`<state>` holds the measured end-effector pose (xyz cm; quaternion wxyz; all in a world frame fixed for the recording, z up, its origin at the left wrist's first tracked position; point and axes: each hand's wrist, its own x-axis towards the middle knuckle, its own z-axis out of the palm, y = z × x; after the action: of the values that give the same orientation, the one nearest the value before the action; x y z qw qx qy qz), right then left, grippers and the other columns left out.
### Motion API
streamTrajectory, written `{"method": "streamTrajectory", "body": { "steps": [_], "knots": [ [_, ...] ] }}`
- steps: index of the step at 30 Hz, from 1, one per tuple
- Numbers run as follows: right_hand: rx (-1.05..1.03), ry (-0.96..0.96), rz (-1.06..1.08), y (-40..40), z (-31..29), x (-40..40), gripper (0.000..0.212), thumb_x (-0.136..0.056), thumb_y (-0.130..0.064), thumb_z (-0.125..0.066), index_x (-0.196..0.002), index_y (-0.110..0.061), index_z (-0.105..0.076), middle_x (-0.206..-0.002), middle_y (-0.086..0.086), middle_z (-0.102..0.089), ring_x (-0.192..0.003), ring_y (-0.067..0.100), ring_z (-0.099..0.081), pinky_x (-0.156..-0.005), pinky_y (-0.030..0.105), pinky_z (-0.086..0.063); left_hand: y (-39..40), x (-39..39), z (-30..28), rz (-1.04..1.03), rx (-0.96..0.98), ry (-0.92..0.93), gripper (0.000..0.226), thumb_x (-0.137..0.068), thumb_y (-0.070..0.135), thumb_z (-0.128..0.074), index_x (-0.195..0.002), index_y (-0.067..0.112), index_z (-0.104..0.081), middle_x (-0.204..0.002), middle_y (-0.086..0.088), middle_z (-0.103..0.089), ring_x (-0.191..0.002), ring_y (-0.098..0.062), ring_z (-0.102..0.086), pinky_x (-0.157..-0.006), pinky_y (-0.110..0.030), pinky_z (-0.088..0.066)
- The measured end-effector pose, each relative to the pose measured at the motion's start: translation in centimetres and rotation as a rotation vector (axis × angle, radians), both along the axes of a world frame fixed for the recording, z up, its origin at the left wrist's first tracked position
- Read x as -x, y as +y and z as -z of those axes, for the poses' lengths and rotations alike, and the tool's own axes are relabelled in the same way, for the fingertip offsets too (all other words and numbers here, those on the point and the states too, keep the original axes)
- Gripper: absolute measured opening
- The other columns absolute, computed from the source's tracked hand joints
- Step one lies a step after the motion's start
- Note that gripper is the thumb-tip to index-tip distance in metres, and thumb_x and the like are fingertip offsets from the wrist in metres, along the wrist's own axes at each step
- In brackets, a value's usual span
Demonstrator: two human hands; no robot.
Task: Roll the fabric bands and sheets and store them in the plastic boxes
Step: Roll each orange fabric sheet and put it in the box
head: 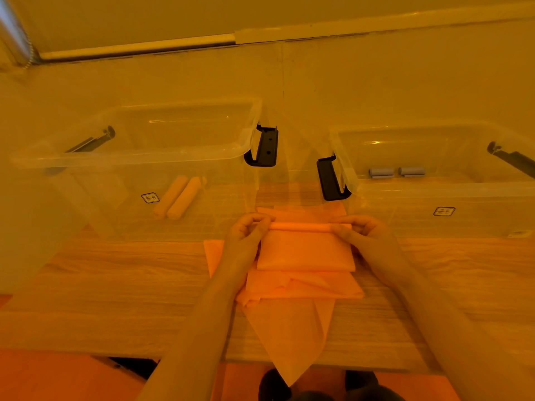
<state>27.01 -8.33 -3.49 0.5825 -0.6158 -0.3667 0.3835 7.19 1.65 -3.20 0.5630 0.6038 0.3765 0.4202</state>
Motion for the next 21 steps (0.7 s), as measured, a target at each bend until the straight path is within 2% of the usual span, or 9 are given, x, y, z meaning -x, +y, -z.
{"method": "streamTrajectory", "body": {
  "steps": [3,6,9,13,17,21],
  "knots": [
    [0.004,0.015,-0.007,-0.06,0.06,-0.1,0.019,-0.082,-0.021,-0.069,-0.1,-0.023,-0.068,-0.098,0.007,-0.071,-0.09,0.029,-0.068,-0.083,0.056,-0.054,0.0,-0.04,0.0,0.013,0.029,-0.029,0.015,-0.093,0.016,-0.057,-0.103,0.022,-0.067,-0.064,0.014,-0.062,-0.056,-0.001,-0.056,-0.048,-0.013,-0.044],
    [0.012,0.023,-0.016,-0.08,0.14,-0.22,0.024,-0.08,-0.018,-0.069,-0.103,-0.024,-0.068,-0.103,0.007,-0.07,-0.092,0.028,-0.069,-0.083,0.057,-0.054,0.16,0.16,0.32,0.04,0.043,-0.04,0.012,-0.093,0.017,-0.057,-0.096,0.022,-0.068,-0.078,0.007,-0.07,-0.07,-0.005,-0.065,-0.057,-0.019,-0.052],
    [-0.005,0.017,-0.028,-0.07,0.21,-0.23,0.018,-0.083,-0.02,-0.067,-0.101,-0.023,-0.068,-0.095,0.007,-0.072,-0.088,0.029,-0.069,-0.08,0.051,-0.055,0.24,0.15,0.49,0.035,-0.005,-0.013,0.012,-0.095,0.023,-0.055,-0.094,0.022,-0.067,-0.084,0.005,-0.068,-0.073,-0.006,-0.063,-0.06,-0.02,-0.052],
    [-0.03,0.014,-0.033,-0.04,0.01,-0.09,0.015,-0.089,-0.018,-0.062,-0.103,-0.022,-0.065,-0.085,-0.002,-0.073,-0.075,0.014,-0.07,-0.066,0.035,-0.057,0.42,0.03,0.65,0.05,-0.029,-0.042,0.014,-0.094,0.02,-0.055,-0.099,0.027,-0.067,-0.1,0.001,-0.069,-0.085,-0.009,-0.064,-0.066,-0.021,-0.052],
    [-0.03,0.039,-0.021,-0.02,0.05,-0.1,0.02,-0.085,-0.018,-0.065,-0.105,-0.017,-0.065,-0.089,0.002,-0.072,-0.075,0.016,-0.069,-0.065,0.036,-0.055,0.54,0.02,0.71,0.053,-0.026,-0.055,0.018,-0.093,0.012,-0.056,-0.104,0.023,-0.067,-0.105,0.005,-0.066,-0.09,-0.008,-0.062,-0.068,-0.02,-0.052],
    [-0.035,0.03,0.012,-0.01,0.14,-0.07,0.018,-0.087,-0.025,-0.063,-0.102,-0.016,-0.068,-0.083,0.002,-0.068,-0.065,0.013,-0.063,-0.054,0.029,-0.049,0.71,-0.09,0.7,0.025,-0.039,-0.017,0.02,-0.096,0.023,-0.053,-0.106,0.024,-0.07,-0.118,0.01,-0.065,-0.111,-0.006,-0.057,-0.089,-0.023,-0.046]
  ]
}}
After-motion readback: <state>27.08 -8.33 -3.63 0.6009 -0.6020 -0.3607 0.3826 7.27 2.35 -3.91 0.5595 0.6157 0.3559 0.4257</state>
